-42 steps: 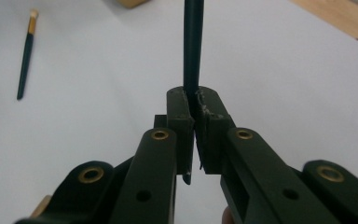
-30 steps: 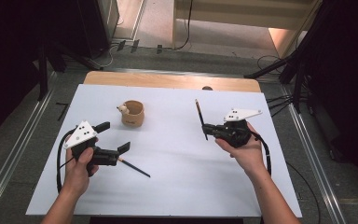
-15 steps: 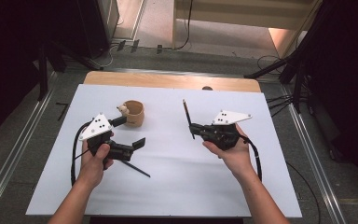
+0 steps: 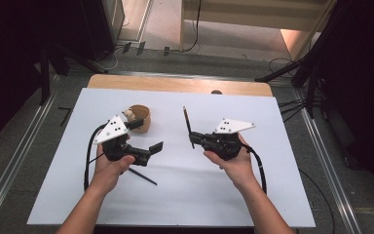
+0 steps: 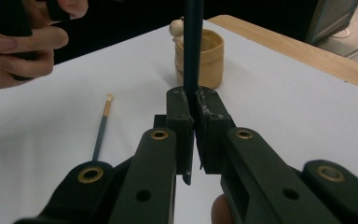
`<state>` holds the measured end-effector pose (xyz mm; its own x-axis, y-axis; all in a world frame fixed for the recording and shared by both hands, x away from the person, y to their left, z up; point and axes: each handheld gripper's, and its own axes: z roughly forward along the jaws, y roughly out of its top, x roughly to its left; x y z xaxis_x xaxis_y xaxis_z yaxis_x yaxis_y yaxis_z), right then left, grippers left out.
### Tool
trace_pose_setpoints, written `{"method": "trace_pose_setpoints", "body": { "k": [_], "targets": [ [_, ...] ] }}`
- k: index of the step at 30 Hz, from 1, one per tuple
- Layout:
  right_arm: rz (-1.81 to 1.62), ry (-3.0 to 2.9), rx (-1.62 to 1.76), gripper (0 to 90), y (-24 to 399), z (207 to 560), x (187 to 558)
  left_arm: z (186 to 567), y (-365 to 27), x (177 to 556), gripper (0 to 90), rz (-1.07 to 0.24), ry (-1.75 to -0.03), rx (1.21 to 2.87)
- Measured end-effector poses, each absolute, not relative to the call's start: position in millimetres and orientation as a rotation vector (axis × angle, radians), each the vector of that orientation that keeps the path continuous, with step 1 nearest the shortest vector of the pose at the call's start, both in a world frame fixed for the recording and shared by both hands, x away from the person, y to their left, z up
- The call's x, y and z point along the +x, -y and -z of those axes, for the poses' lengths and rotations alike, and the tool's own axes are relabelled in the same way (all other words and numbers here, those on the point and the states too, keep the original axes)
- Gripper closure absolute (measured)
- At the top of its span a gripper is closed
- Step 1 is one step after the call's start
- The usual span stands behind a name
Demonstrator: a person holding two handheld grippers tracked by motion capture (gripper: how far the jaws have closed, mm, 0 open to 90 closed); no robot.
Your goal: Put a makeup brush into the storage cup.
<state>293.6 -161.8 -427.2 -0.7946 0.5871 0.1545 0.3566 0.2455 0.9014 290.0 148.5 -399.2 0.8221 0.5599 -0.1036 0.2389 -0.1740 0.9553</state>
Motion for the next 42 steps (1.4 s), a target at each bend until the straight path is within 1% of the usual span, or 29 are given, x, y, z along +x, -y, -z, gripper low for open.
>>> {"method": "trace_pose_setpoints", "body": {
  "k": [7, 9, 11, 16, 17, 22, 24, 28, 29, 30, 31, 33, 34, 35, 36, 37, 42],
  "targets": [
    [-1.603, -2.306, 0.870, 86.1, 152, 427, 291, 396, -136, 289, 5.1, -0.309, -0.604, 1.748],
    [-1.611, -2.309, 0.860, 86.1, 146, 428, 290, 395, -134, 289, 8.1, -0.303, -0.607, 1.739],
    [-1.614, -2.312, 0.849, 86.1, 143, 428, 289, 392, -130, 289, 13.6, -0.303, -0.614, 1.722],
    [-1.617, -2.321, 0.839, 86.0, 137, 429, 289, 389, -128, 289, 15.7, -0.279, -0.603, 1.714],
    [-1.621, -2.323, 0.835, 86.0, 134, 430, 288, 389, -127, 289, 20.7, -0.280, -0.596, 1.712],
    [-1.627, -2.330, 0.816, 86.1, 128, 430, 287, 388, -122, 288, 26.0, -0.281, -0.596, 1.720],
    [-1.636, -2.329, 0.804, 86.1, 125, 431, 287, 389, -122, 289, 30.8, -0.282, -0.612, 1.722],
    [-1.642, -2.334, 0.796, 86.0, 121, 431, 286, 389, -120, 291, 43.5, -0.287, -0.663, 1.712],
    [-1.631, -2.345, 0.791, 86.0, 119, 431, 286, 389, -121, 292, 49.2, -0.290, -0.680, 1.702],
    [-1.631, -2.345, 0.791, 86.0, 119, 431, 286, 389, -121, 292, 52.0, -0.290, -0.680, 1.702],
    [-1.631, -2.347, 0.791, 86.0, 118, 431, 286, 389, -122, 294, 52.0, -0.283, -0.689, 1.693],
    [-1.637, -2.345, 0.787, 86.0, 117, 432, 287, 389, -123, 295, 56.5, -0.277, -0.710, 1.683],
    [-1.638, -2.341, 0.781, 86.0, 116, 432, 287, 389, -124, 296, 60.6, -0.269, -0.715, 1.678],
    [-1.638, -2.341, 0.781, 86.0, 116, 432, 287, 389, -125, 297, 60.6, -0.264, -0.719, 1.673],
    [-1.639, -2.341, 0.780, 86.0, 115, 432, 287, 389, -125, 297, 64.1, -0.261, -0.724, 1.671],
    [-1.639, -2.341, 0.780, 86.0, 115, 432, 287, 389, -125, 297, 64.1, -0.252, -0.724, 1.668],
    [-1.633, -2.344, 0.777, 86.0, 113, 433, 287, 389, -124, 298, 70.8, -0.233, -0.723, 1.667]
  ]
}}
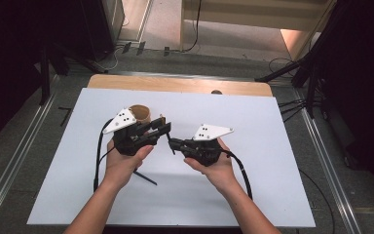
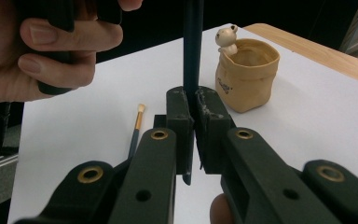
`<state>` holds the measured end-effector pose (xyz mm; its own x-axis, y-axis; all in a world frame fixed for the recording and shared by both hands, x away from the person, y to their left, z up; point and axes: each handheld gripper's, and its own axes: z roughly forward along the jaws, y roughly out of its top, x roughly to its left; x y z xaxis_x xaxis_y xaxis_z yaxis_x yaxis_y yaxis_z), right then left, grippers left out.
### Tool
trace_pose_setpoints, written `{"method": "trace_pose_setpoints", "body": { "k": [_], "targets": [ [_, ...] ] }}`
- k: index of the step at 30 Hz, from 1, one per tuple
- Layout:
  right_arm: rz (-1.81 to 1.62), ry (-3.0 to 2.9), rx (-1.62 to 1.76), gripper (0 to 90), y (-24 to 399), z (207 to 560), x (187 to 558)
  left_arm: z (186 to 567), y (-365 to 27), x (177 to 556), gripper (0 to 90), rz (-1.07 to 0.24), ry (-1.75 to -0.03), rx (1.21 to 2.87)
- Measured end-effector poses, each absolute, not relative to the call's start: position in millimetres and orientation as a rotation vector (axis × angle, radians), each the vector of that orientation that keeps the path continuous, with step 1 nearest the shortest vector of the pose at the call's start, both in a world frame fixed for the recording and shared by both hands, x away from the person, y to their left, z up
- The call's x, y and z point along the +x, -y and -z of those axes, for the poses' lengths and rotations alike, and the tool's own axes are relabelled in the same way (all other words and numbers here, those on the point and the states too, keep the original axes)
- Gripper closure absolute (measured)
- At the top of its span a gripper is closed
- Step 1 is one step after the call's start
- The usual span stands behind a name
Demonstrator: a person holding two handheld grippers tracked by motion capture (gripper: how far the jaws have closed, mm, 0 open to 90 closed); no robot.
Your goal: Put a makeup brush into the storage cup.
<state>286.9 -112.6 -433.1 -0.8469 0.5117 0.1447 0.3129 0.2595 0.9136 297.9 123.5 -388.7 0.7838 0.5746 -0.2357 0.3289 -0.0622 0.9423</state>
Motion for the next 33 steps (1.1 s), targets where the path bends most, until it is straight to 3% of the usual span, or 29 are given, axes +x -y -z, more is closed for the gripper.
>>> {"method": "trace_pose_setpoints", "body": {
  "k": [4, 5, 9, 10, 12, 13, 14, 16, 33],
  "targets": [
    [-1.634, -2.346, 0.772, 86.1, 111, 434, 287, 389, -124, 299, 76.4, -0.196, -0.713, 1.658],
    [-1.630, -2.349, 0.774, 86.0, 110, 435, 287, 389, -124, 301, 83.8, -0.165, -0.707, 1.656],
    [-1.627, -2.343, 0.749, 79.3, 111, 435, 287, 388, -126, 303, 85.0, -0.123, -0.674, 1.668],
    [-1.690, -2.337, 0.755, 49.8, 112, 434, 287, 388, -127, 303, 85.2, -0.116, -0.663, 1.673],
    [-1.664, -2.352, 0.779, 21.5, 111, 432, 286, 387, -127, 303, 85.2, -0.130, -0.668, 1.682],
    [-1.655, -2.341, 0.772, 11.9, 111, 432, 285, 386, -127, 304, 85.2, -0.139, -0.669, 1.687],
    [-1.655, -2.341, 0.772, 11.9, 111, 432, 285, 386, -127, 304, 85.2, -0.139, -0.669, 1.687],
    [-1.671, -2.311, 0.771, 0.0, 115, 431, 283, 385, -129, 305, 85.2, -0.144, -0.668, 1.683],
    [-1.708, -2.200, 0.796, 0.0, 163, 441, 271, 382, -142, 315, 85.3, -0.211, -0.701, 1.671]
  ]
}}
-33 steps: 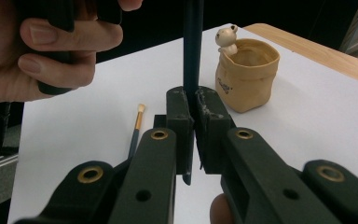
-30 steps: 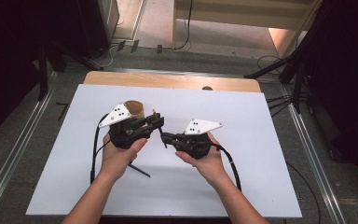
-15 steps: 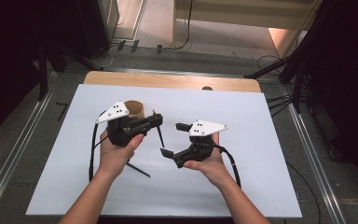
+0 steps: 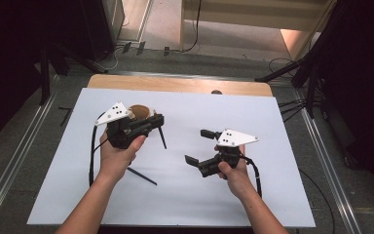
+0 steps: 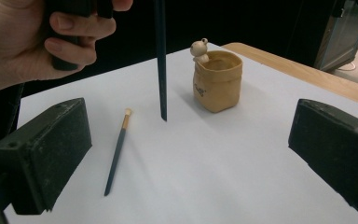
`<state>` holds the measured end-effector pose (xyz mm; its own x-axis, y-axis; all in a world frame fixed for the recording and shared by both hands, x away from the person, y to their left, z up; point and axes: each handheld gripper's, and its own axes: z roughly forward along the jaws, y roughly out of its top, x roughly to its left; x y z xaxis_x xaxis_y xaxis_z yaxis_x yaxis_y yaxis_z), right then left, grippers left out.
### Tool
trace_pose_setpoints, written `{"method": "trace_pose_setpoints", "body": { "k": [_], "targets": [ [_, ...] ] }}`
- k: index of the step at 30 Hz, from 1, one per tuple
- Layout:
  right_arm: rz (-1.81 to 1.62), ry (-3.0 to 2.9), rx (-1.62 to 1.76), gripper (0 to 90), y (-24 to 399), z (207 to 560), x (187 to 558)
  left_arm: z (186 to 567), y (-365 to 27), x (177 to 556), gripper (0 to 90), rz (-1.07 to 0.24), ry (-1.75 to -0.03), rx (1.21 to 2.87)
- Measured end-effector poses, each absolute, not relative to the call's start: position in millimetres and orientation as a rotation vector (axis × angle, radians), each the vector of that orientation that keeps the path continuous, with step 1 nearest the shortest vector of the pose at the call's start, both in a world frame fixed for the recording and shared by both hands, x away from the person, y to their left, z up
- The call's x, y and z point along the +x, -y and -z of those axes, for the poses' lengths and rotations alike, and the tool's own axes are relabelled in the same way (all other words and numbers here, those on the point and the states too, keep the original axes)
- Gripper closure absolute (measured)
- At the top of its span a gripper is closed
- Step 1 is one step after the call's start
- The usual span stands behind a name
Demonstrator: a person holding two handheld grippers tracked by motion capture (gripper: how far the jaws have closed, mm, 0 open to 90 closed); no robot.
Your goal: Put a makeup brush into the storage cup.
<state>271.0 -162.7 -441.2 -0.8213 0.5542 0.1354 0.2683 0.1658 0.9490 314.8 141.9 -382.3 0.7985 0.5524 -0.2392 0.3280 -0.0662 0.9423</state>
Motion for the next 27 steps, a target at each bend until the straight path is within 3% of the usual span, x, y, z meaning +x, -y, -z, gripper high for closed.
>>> {"method": "trace_pose_setpoints", "body": {
  "k": [27],
  "targets": [
    [-1.674, -2.090, 0.953, 0.0, 247, 466, 246, 380, -167, 335, 85.3, -0.308, -0.765, 1.644]
  ]
}}
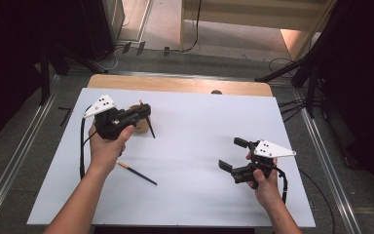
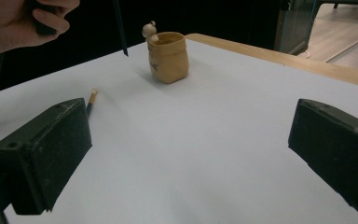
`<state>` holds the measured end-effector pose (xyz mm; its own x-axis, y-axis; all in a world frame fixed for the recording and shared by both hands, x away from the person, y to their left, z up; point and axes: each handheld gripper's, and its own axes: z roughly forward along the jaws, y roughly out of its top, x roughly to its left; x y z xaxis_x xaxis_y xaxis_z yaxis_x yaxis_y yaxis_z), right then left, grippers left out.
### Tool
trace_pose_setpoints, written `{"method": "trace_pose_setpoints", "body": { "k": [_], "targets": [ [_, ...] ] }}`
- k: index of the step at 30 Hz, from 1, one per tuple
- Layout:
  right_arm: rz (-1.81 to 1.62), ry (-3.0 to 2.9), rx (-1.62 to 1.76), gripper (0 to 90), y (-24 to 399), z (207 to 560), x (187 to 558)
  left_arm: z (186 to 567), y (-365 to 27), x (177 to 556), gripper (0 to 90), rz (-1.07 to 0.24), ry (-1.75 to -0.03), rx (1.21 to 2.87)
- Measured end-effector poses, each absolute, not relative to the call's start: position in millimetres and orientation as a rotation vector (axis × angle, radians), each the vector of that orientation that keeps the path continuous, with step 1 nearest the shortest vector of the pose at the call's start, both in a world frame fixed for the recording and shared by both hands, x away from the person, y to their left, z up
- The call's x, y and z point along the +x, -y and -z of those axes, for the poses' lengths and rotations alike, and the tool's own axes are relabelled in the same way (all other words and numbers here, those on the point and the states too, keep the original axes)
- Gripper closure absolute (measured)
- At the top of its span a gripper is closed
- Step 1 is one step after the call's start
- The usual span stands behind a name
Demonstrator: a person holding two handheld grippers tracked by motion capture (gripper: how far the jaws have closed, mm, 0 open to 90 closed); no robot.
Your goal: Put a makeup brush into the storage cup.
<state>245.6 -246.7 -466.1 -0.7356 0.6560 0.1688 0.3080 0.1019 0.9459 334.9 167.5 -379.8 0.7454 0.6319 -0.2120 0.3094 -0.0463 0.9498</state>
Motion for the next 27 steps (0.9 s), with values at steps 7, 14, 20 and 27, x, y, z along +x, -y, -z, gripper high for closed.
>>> {"method": "trace_pose_setpoints", "body": {
  "k": [7, 14, 20, 27],
  "targets": [
    [-1.647, -2.093, 0.975, 0.0, 262, 472, 237, 376, -171, 339, 85.3, -0.343, -0.771, 1.651],
    [-1.646, -2.081, 1.018, 0.0, 277, 479, 226, 372, -177, 344, 85.2, -0.368, -0.787, 1.652],
    [-1.618, -2.068, 1.024, 0.0, 289, 482, 220, 372, -179, 348, 85.2, -0.380, -0.795, 1.661],
    [-1.638, -2.001, 1.042, 0.0, 306, 482, 215, 370, -182, 354, 85.2, -0.393, -0.809, 1.652]
  ]
}}
